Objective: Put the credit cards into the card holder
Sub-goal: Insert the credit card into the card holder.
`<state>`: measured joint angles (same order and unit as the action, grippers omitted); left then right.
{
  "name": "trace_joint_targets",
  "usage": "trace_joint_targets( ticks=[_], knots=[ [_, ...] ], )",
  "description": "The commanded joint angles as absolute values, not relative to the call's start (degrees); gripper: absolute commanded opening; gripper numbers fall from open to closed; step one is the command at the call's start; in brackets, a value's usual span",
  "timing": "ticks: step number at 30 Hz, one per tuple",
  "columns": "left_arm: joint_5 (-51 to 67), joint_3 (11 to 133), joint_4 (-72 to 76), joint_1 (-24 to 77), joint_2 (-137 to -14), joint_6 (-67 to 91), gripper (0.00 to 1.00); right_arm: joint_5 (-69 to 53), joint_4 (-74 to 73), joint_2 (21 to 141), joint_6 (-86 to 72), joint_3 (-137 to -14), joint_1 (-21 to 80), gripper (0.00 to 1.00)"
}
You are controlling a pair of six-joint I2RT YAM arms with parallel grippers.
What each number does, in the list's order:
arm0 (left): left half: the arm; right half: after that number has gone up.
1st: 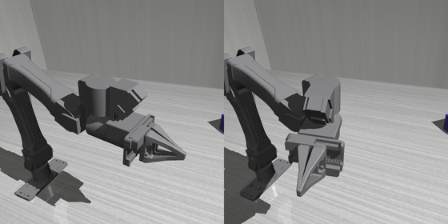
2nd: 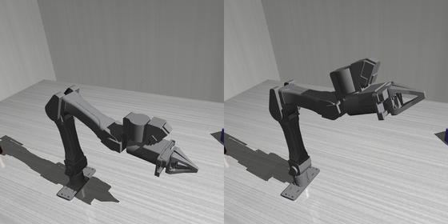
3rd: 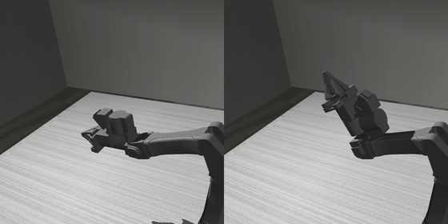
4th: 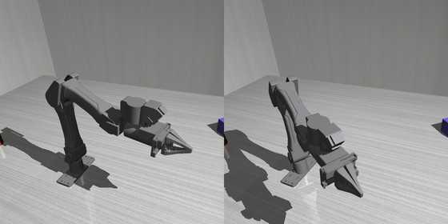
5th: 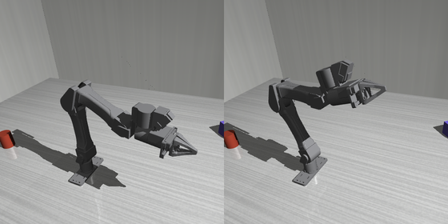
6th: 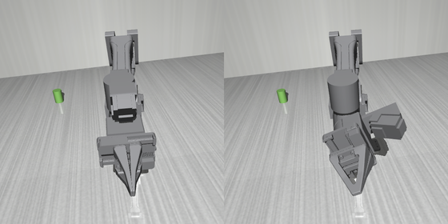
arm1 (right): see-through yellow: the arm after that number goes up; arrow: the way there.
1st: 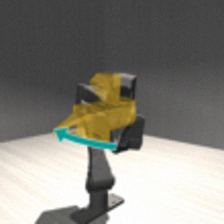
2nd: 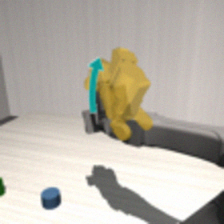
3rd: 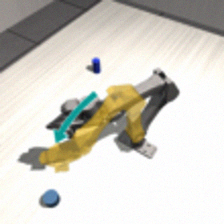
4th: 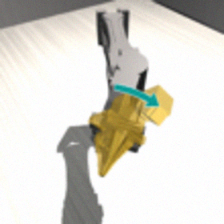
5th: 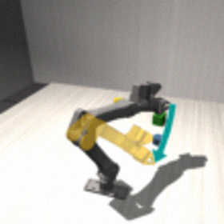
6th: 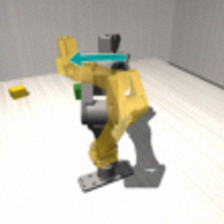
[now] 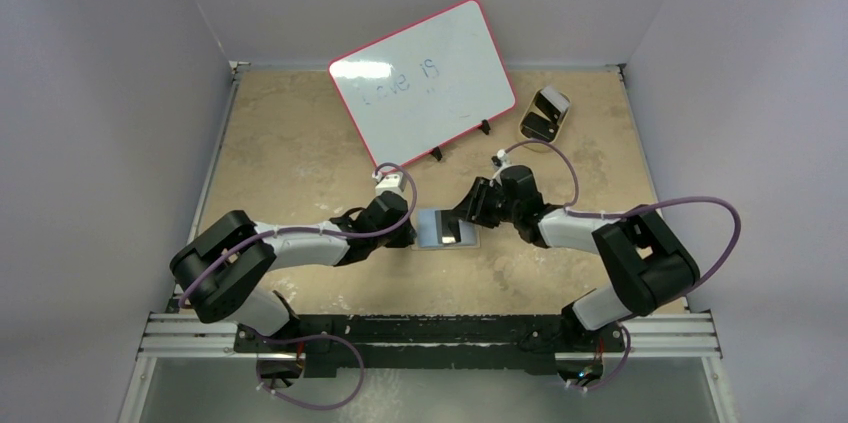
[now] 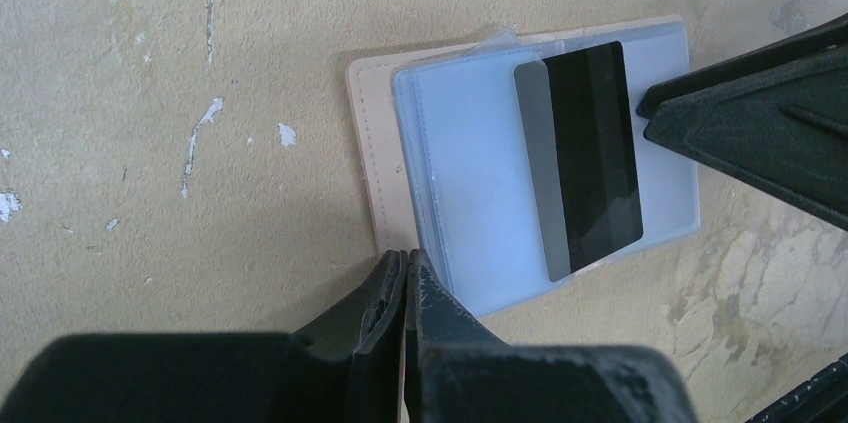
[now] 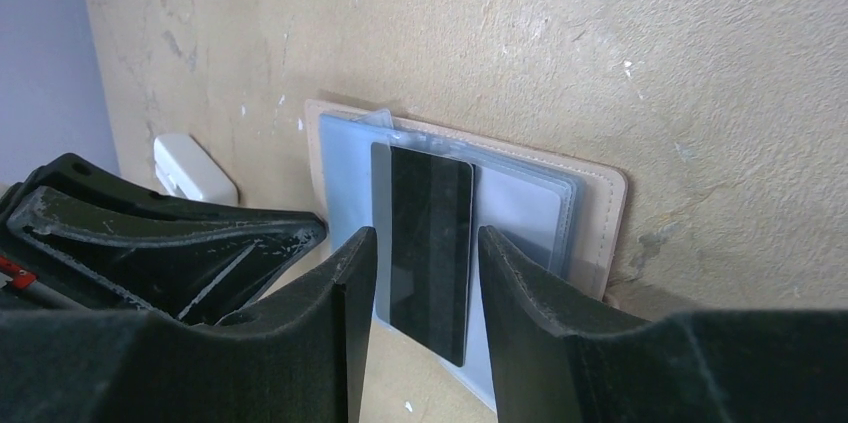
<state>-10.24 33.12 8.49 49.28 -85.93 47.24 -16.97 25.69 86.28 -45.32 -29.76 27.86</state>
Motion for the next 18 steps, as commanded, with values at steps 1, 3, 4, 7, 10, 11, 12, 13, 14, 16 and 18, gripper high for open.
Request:
trace_joint_targets(
  ticks=[1,3,4,7,10,11,12,13,14,16,18],
  knots=[
    [-10.31,34.47,7.84,49.39,-86.78,46.05,0.00,-14.14,23.78,86.40,-43.31,-30.84,27.88,0.45],
    [-10.24,34.52,7.84,49.39,-86.84,45.99,0.00,-14.89,24.30,86.92,-43.46,-30.83,27.87,0.45],
    [-10.26,34.58,7.82,49.39,-86.84,45.97,0.00,-15.20,24.49,87.19,-43.57,-30.86,27.93,0.45],
    [-10.26,34.71,7.76,49.39,-86.83,45.96,0.00,-16.15,25.52,87.82,-43.99,-30.74,27.93,0.45],
    [-10.14,34.80,7.79,49.39,-86.84,45.88,0.00,-17.19,26.65,88.65,-44.40,-30.61,27.99,0.45],
    [-10.19,34.74,7.88,49.39,-86.91,45.81,0.00,-17.61,27.19,88.93,-44.53,-30.45,27.95,0.45],
    [-10.11,34.76,7.91,49.39,-86.94,45.87,0.00,-18.10,27.80,89.33,-44.68,-30.37,27.95,0.45],
    [-10.03,34.72,8.03,49.39,-87.00,45.88,0.00,-18.55,28.39,89.71,-44.84,-30.23,27.96,0.45],
    [-9.88,34.74,8.20,49.39,-87.08,45.88,0.00,-19.11,29.11,90.17,-45.09,-30.01,28.05,0.45],
    [-9.82,34.73,8.38,49.39,-87.16,45.87,0.00,-20.25,30.52,90.51,-45.83,-29.76,28.24,0.45],
    [-9.70,34.85,8.49,49.34,-87.17,45.88,0.00,-20.68,31.28,90.53,-46.62,-29.50,28.64,0.45]
  ],
)
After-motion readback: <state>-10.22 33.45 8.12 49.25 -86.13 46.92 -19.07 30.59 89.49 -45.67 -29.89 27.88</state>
